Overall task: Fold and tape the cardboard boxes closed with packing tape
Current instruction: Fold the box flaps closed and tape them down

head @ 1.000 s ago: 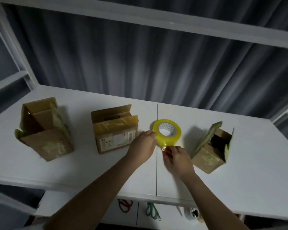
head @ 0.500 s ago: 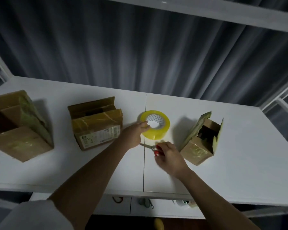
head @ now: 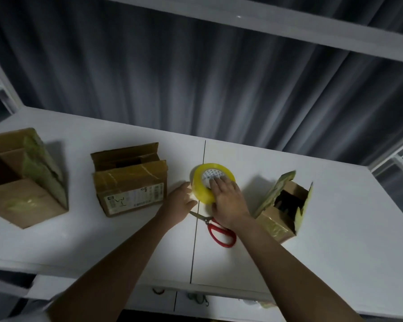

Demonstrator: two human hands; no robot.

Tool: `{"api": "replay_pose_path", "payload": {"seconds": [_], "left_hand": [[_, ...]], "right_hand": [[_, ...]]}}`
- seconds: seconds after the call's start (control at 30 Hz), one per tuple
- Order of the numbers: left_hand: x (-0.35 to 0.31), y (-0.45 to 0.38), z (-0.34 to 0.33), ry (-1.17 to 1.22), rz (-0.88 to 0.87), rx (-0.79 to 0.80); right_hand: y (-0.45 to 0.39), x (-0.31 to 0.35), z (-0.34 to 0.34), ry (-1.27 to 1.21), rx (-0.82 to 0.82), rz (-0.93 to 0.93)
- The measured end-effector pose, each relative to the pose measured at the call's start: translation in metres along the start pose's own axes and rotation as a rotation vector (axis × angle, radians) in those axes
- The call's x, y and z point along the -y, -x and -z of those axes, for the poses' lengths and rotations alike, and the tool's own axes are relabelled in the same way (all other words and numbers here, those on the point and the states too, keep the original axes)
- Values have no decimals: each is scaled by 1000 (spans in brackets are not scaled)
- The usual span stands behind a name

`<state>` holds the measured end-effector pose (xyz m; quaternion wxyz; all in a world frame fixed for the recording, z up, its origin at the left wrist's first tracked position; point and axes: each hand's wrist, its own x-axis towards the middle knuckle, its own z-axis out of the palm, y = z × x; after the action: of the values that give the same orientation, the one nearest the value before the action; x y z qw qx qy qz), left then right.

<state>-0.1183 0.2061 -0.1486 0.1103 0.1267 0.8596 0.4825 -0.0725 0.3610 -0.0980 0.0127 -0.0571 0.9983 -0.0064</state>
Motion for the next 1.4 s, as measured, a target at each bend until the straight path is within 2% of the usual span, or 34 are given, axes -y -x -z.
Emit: {"api": "replay_pose_path", "payload": {"seconds": [0.1, 0.27, 0.37, 0.5, 0.67, 0.77, 0.83, 0.9, 1.0, 1.13, 1.27, 1.4], "left_hand": [[-3, -8, -5, -45, 13, -90], [-5, -15, -8, -181, -44, -215], [-4, -11, -7, -213, -56, -229], [1, 7, -1, -292, -160, -232], [14, 31, 18, -382, -186, -270], [19, 35, 32, -405, -125, -312], [24, 40, 38, -433, -129, -324], [26, 46, 36, -390, -150, -288], [30, 60, 35, -361, -199, -267], [37, 75, 42, -355, -195, -258], [38, 71, 54, -372, -195, -299], [38, 74, 61, -293, -166, -249]], "right_hand": [[-16, -4, -1, 100, 144, -10], [-18, -5, 5, 129, 184, 4], [-18, -6, 5, 227, 189, 21], [-28, -5, 6, 301, 209, 2], [-45, 7, -3, 199, 148, -79], [-38, 3, -4, 115, 176, 24], [-28, -5, 1, 89, 214, 116], [-23, -11, 5, 107, 215, 130], [-28, -6, 6, 129, 173, 30], [-45, 7, 0, -3, 189, -200], [-20, 14, 9, 88, 51, -147], [39, 27, -7, 63, 211, -199]]}}
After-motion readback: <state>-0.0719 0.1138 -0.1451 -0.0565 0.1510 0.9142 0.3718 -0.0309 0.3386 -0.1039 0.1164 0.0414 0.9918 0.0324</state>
